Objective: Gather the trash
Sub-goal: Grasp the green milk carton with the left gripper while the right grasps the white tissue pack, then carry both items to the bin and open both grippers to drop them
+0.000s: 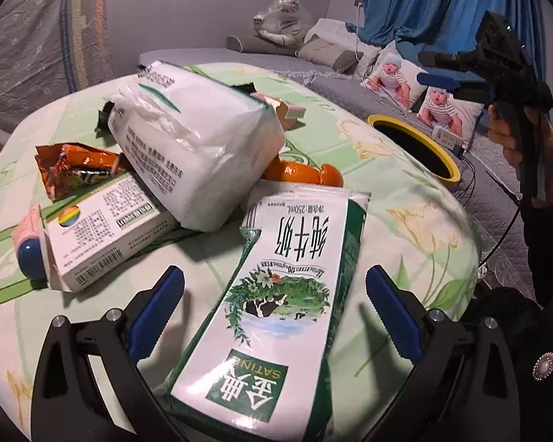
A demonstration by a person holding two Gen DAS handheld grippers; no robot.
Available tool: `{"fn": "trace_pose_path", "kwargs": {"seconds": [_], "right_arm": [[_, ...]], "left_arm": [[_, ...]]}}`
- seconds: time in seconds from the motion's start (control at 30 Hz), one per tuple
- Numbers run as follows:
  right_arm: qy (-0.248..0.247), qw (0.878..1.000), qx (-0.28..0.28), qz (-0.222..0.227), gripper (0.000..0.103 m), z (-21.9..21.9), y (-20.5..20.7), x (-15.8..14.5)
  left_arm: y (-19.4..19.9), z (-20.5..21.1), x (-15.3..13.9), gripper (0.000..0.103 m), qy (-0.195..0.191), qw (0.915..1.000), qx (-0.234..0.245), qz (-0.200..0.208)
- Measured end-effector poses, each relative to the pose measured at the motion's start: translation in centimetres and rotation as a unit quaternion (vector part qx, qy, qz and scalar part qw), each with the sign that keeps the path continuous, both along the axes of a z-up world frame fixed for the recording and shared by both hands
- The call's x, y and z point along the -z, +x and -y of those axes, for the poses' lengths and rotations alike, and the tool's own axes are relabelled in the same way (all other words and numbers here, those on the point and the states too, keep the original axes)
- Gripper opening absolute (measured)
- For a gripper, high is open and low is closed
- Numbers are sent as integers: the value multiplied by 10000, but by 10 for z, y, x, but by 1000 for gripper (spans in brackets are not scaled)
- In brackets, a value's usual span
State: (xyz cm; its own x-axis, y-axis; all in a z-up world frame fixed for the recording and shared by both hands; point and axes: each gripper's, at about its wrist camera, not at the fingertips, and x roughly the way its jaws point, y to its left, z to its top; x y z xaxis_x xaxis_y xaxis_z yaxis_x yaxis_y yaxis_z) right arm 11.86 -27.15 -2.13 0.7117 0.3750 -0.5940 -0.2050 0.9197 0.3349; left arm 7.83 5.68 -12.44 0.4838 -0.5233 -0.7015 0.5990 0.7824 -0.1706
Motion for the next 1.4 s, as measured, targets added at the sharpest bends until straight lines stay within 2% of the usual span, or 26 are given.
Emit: {"fn": "trace_pose_path", "kwargs": {"seconds": [0.03,0.07,0.1,0.2,0.3,0.43,0.47,0.53,0.63,0.7,0.8,1.0,1.13,1.2,1.23,1.4], "right_arm": [[-20,10000,-39,-12,67,-2,1,0],[-45,9999,-129,-36,67,-7,3,-1],[-52,9997,-211,-65,67,-10,4,-1],[-42,9963,-809,-278,68,-38,13,-3],[-15,9891,-1387,-495,76,-73,26,-5],[448,9728,-1922,-1214,76,-111,63,6],[698,9653,-2003,-1525,76,-119,78,15],[981,9524,-2051,-2031,76,-131,99,32],[1288,9394,-1863,-2573,76,-143,119,56],[1493,9273,-1949,-2826,76,-151,128,65],[1571,9198,-1998,-2988,76,-162,135,71],[1299,9187,-1916,-3201,76,-177,149,83],[1238,9117,-2118,-3296,76,-191,152,89],[1194,9095,-2235,-3295,66,-197,151,90],[1120,9101,-2258,-3289,52,-201,151,90],[1177,9111,-2365,-3165,45,-201,149,86]], "left_arm": [[1,1,1,90,14,10000,-7,0],[1,2,3,76,57,10000,-2,-3],[1,4,3,72,66,9999,56,-53],[-5,7,2,66,147,9998,98,98],[-11,6,-2,59,105,9997,94,179],[-21,1,-9,56,-35,9997,56,256],[-23,0,-8,56,-44,9996,19,267],[-25,-2,-7,56,-80,9996,-41,278],[-27,-3,-7,57,-181,9995,-81,251],[-28,-5,-8,56,-240,9994,-77,253],[-27,-8,-7,56,-307,9992,-76,234],[-27,-11,-4,56,-378,9989,-90,268],[-27,-14,-5,56,-452,9986,-124,248],[-28,-14,-4,56,-421,9987,-125,259],[-29,-15,-3,56,-398,9988,-122,269],[-34,-14,-9,56,-413,9986,-113,316]]}}
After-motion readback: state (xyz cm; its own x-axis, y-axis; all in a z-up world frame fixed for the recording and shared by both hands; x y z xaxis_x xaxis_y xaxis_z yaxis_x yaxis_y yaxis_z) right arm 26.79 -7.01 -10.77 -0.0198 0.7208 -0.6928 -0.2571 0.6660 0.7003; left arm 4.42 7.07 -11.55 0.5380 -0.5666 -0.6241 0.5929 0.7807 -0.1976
